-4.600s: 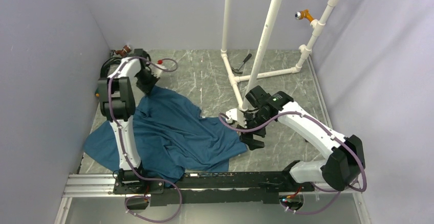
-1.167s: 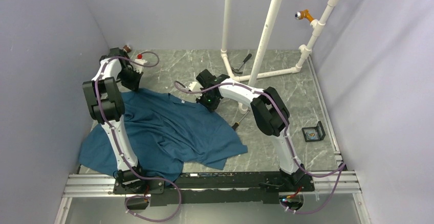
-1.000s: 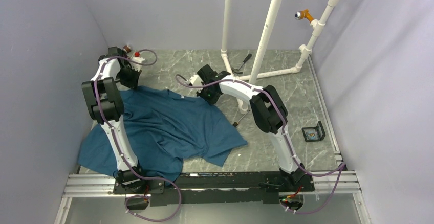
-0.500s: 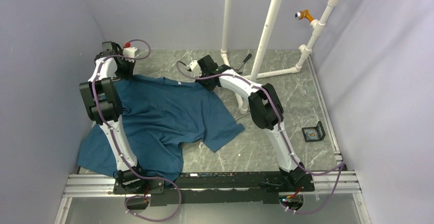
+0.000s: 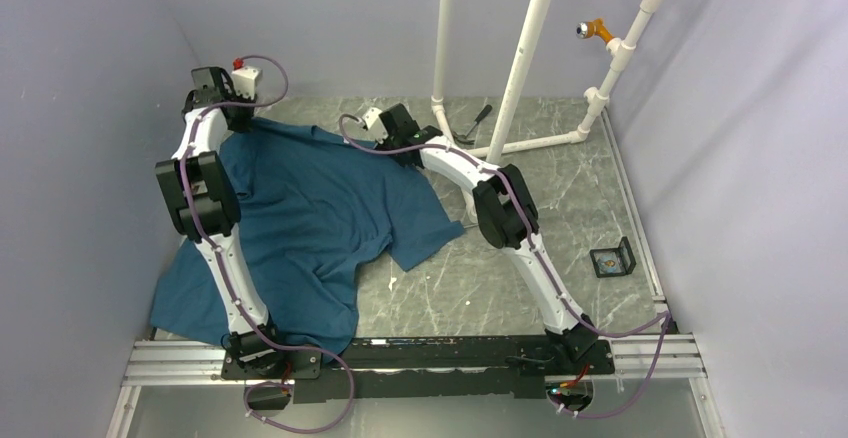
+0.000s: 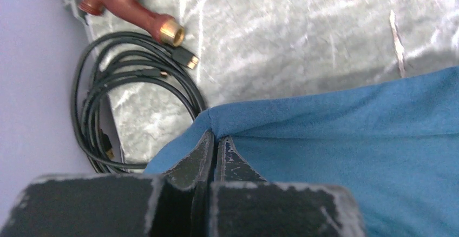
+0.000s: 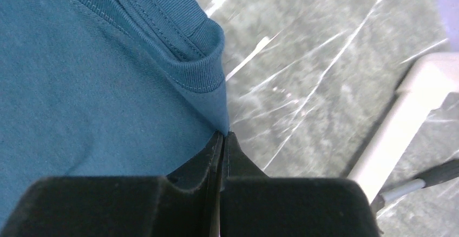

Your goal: Remove the brooch from the garment

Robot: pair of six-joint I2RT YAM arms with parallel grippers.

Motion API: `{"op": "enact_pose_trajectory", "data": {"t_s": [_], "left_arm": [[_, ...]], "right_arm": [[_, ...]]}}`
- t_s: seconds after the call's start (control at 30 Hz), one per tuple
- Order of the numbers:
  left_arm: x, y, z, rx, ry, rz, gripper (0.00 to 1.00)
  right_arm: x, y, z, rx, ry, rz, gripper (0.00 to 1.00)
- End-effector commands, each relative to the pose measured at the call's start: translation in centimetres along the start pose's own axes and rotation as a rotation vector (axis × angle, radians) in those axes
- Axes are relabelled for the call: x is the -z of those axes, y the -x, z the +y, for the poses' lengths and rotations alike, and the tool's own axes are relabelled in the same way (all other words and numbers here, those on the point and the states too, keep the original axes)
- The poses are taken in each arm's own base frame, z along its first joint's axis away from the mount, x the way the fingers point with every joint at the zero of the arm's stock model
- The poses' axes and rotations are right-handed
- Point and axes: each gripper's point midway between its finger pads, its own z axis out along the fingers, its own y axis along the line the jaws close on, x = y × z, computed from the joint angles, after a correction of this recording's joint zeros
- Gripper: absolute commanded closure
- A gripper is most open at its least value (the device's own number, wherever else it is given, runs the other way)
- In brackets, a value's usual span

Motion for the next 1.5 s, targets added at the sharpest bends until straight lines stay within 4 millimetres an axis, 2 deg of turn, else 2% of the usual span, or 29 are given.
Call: {"op": "enact_pose_trajectory", "data": {"t_s": [0.0,0.1,0.13,0.2,0.27,0.3,0.4,0.47,0.53,0.57,0.7,0.87,1.03,1.23,1.47], "left_arm": [[0.7,5.0,5.6,-0.020,0.199,-0.161,1.00],[0.1,5.2,6.4,-0.033,0.227,-0.161,1.00],[0.0,5.2,6.7,-0.037,0.239,-0.153,0.96],[-0.1,4.9,7.3,-0.042,0.262,-0.123,0.76],[0.2,4.2,7.6,-0.033,0.275,-0.092,0.51],[0.5,3.9,7.5,-0.027,0.268,-0.086,0.44],[2.5,4.0,5.6,-0.021,0.187,-0.123,0.35],[4.2,4.2,4.0,-0.027,0.138,-0.155,0.27],[5.7,4.2,2.1,-0.014,0.072,-0.165,0.16],[6.4,4.1,1.3,0.001,0.040,-0.161,0.14],[9.0,3.2,-2.0,0.078,-0.088,-0.109,0.10],[12.0,1.6,-5.7,0.134,-0.210,-0.057,0.08],[14.3,-0.6,-8.3,0.156,-0.262,-0.031,0.07],[15.7,-2.9,-10.1,0.158,-0.284,-0.002,0.09],[16.3,-5.8,-10.9,0.121,-0.288,0.069,0.09]], "right_arm": [[0.7,2.4,-6.0,-0.014,-0.190,-0.058,1.00],[1.0,3.6,-7.7,-0.018,-0.251,-0.096,1.00],[1.1,3.9,-8.0,-0.011,-0.260,-0.103,0.89],[1.8,4.6,-8.3,0.004,-0.258,-0.111,0.57],[2.8,4.5,-8.1,0.014,-0.228,-0.103,0.45],[3.4,4.1,-8.0,0.010,-0.201,-0.092,0.41],[5.9,2.5,-6.2,-0.017,-0.067,-0.058,0.31],[7.7,1.1,-4.3,-0.017,0.030,-0.023,0.27],[9.0,-0.6,-2.1,-0.029,0.135,0.022,0.26],[9.9,-1.4,-1.1,-0.037,0.178,0.049,0.26],[10.5,-4.6,1.4,-0.065,0.274,0.132,0.27],[10.7,-6.1,3.2,-0.092,0.342,0.174,0.27],[10.1,-6.8,4.4,-0.083,0.367,0.192,0.29],[8.8,-8.7,5.3,-0.049,0.365,0.239,0.35],[6.8,-11.1,3.7,-0.019,0.287,0.301,0.41]]}}
